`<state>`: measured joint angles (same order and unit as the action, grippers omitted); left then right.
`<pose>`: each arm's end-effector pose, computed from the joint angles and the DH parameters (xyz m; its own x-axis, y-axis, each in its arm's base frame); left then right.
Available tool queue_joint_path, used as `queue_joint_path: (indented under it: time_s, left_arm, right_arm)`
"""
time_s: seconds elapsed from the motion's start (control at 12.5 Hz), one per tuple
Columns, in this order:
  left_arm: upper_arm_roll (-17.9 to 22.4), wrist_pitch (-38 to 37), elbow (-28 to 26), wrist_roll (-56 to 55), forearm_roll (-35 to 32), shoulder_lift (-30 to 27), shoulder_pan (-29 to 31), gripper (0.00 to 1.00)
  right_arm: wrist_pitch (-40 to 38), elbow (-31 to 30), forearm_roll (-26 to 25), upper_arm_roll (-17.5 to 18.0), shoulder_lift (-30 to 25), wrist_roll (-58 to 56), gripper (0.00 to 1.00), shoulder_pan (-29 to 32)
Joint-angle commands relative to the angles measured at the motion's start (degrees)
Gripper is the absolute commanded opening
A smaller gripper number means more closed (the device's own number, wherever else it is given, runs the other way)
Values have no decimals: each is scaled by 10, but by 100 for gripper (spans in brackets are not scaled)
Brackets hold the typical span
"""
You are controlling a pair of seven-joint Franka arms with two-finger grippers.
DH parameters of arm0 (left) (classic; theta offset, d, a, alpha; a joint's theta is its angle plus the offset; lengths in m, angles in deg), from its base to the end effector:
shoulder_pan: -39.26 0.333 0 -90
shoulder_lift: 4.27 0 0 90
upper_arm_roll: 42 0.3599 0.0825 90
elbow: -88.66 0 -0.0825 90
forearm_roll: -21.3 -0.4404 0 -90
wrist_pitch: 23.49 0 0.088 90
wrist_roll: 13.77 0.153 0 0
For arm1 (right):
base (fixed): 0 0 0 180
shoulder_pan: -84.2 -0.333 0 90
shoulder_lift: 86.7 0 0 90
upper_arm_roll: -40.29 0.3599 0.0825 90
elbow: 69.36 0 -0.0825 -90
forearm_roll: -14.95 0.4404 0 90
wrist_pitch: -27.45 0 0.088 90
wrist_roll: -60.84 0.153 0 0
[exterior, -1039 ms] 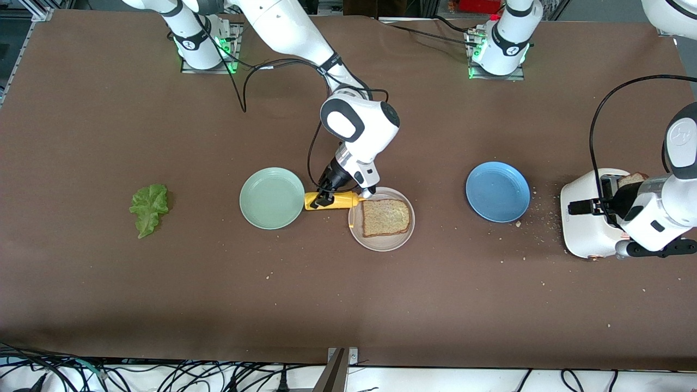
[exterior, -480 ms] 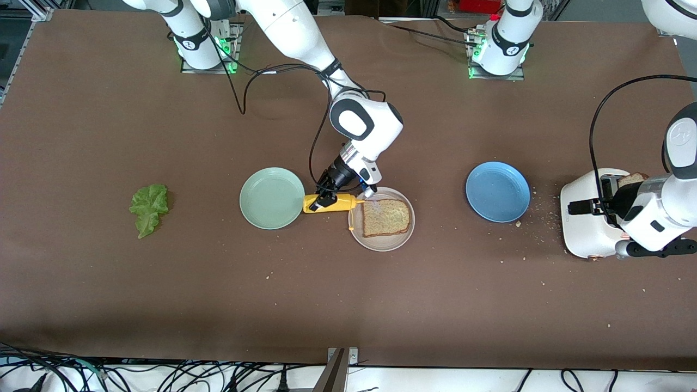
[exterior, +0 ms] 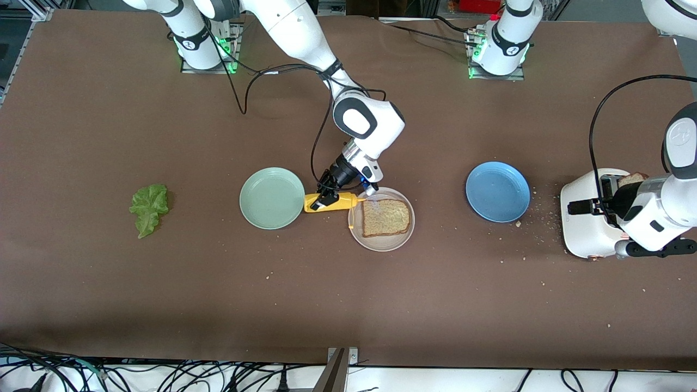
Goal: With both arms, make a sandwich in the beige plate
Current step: 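Tilt and squeeze the mustard over the toast with the right gripper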
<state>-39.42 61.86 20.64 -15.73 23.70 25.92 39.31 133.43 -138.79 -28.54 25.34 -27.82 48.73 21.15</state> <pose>0.7514 0.0205 0.4529 0.9721 0.0746 -0.2226 0.0790 -0.9968 0.0112 0.5632 0.5770 0.1281 0.2698 0.7592 -0.5923 0.7949 0.1715 0.5819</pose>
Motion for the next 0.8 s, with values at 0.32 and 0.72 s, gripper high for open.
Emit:
queue_joint_path:
  time_s: [0.32, 0.72]
  left_arm:
    - [-6, -5, -8, -8, -25, -5, -3, 100]
    - [-6, -6, -9, -8, -25, -5, -5, 100]
  right_arm:
    - [-32, 30, 50, -11, -39, -92, 0, 27]
    - [-26, 29, 196, -10, -121, -235, 0, 126]
